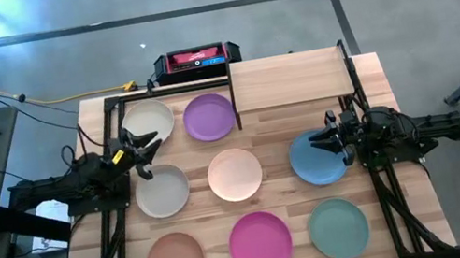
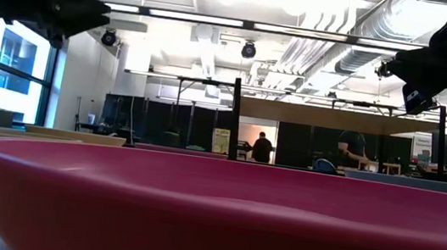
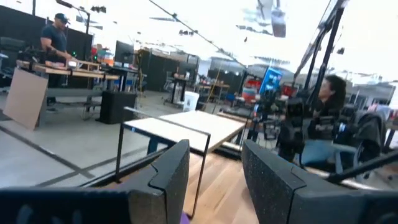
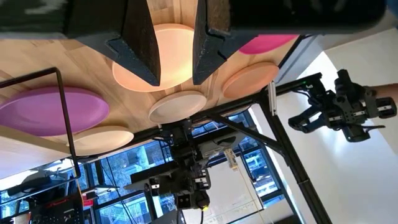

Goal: Place and stack plates onto a shelf
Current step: Put the blue plate on the shelf

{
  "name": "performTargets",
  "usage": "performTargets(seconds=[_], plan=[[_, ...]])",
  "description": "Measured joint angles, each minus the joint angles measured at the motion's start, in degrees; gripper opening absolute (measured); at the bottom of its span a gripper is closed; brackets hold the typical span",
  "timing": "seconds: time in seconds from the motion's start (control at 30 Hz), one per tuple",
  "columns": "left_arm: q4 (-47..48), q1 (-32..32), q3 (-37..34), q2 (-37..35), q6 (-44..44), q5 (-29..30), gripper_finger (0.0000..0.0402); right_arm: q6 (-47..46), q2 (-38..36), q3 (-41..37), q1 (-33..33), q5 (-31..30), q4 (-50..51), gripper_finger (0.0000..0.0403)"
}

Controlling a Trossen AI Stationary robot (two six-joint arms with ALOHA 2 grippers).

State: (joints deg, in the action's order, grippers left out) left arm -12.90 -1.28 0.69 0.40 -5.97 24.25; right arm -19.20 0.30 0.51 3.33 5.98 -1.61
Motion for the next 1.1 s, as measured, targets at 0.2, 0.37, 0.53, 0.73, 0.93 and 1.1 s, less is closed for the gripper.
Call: performTargets(seconds=[0.2, 0.37, 0.53, 0.73, 0.93, 1.1], plan=[[-3.55, 0.02, 0.0, 0.02, -3.63, 0.1, 0.0138, -0.32, 0.0, 0.01, 0.01, 0.01, -0.02, 0.0075], [-4.07, 0.02, 0.0, 0.02, -10.36, 0.53, 0.0138, -0.31, 0.02, 0.0, 0.0, 0.02, -0.02, 0.0075], [-4.63, 0.02, 0.0, 0.02, -17.55, 1.03, 0.0138, 1.78, 0.01, 0.0, 0.0, -1.2, -0.07, 0.0075], [-4.84, 0.02, 0.0, 0.02, -20.97, 2.95, 0.0138, 1.26, 0.02, 0.0, 0.02, -1.8, -0.9, 0.0075], [-5.05, 0.02, 0.0, 0.02, -21.3, 3.13, 0.0138, 4.91, 0.0, 0.0, 0.0, -1.51, -7.37, 0.0075], [-5.04, 0.02, 0.0, 0.02, -22.48, 3.15, 0.0138, 6.8, 0.0, 0.07, 0.0, -2.32, -10.8, 0.0075]])
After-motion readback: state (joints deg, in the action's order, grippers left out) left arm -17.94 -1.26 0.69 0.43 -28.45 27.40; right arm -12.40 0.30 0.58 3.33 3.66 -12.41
